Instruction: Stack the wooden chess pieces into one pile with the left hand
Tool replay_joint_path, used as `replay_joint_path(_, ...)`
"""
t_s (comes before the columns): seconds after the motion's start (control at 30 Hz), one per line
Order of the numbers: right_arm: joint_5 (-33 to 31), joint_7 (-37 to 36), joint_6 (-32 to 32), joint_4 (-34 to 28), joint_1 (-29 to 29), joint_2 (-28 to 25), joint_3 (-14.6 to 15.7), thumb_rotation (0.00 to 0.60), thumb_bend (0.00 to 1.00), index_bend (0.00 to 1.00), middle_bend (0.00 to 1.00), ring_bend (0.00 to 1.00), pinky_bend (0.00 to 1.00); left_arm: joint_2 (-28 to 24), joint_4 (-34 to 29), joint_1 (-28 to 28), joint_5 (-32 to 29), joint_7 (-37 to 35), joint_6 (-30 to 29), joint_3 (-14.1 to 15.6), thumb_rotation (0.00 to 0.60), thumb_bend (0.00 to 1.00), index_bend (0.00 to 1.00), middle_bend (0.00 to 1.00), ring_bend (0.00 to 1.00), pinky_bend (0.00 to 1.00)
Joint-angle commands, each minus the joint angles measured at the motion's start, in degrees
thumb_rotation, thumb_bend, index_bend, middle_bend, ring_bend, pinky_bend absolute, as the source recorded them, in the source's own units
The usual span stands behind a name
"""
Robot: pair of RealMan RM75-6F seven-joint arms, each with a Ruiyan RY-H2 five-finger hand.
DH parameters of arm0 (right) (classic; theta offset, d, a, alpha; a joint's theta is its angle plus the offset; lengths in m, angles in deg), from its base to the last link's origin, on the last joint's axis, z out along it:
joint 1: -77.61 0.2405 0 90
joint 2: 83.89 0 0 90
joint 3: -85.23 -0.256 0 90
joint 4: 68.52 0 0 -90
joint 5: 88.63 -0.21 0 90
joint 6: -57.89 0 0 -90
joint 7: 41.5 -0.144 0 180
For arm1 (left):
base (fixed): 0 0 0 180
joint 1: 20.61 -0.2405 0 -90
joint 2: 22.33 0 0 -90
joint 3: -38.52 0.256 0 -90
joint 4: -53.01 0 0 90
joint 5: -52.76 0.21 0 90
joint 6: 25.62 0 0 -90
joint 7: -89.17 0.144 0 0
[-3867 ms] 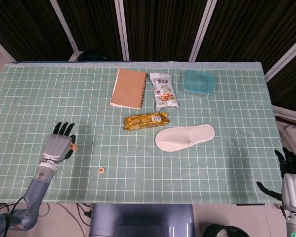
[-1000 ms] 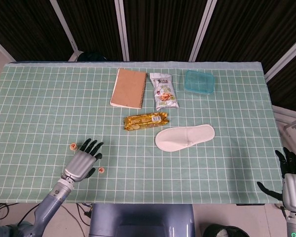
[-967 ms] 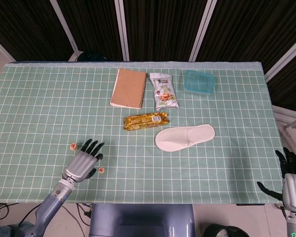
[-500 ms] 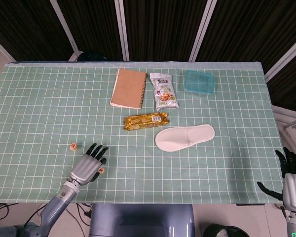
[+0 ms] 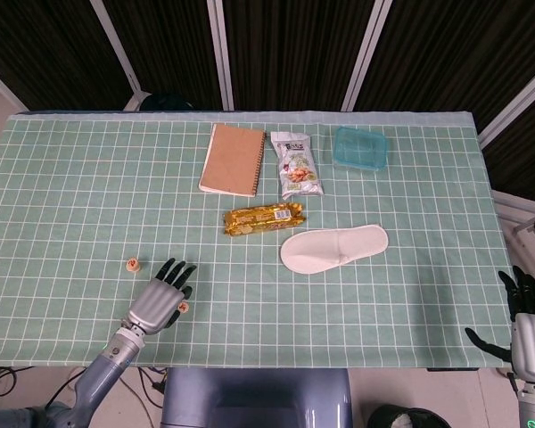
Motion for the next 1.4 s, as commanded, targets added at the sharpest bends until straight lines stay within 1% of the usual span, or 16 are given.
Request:
replay_joint_path(0.03,0.0,0.0,0.0,0.0,0.0,0.0,0.0,0.600,0.20,0.09,0.03,0.00,0.00,0.0,0.1,0.0,0.0,0.3,0.1,0.0,0.600,0.31,0.45,0.06,0.00,0.00)
replay_joint_path(0.7,0.0,0.0,0.0,0.0,0.0,0.0,0.0,0.600,0.20,0.09,0.03,0.00,0.00,0.8,1.0,-0.2,0.4,0.0,0.3,0.3,0.600,0.31,0.44,0.06,0.00,0.00)
replay_joint_path(1.03,-0.2,-0.1,-0.1,-0.1,0.0,0.0,-0.1,0.600,0.20,0.09,0.03,0.00,0.00,0.9,1.2,-0.4,0.2,0.4,0.3,0.3,0.600,0.31,0.48,0.06,0.00,0.00)
replay_joint_path(1.4,-0.4,-0.2,-0.1,-0.2,0.0,-0.1,-0.1,0.600,0.20,0.09,0.03,0.00,0.00,0.4,0.3,-0.4,0.4,0.5,-0.2,-0.1,0.600,0.34,0.49,0.06,0.00,0.00)
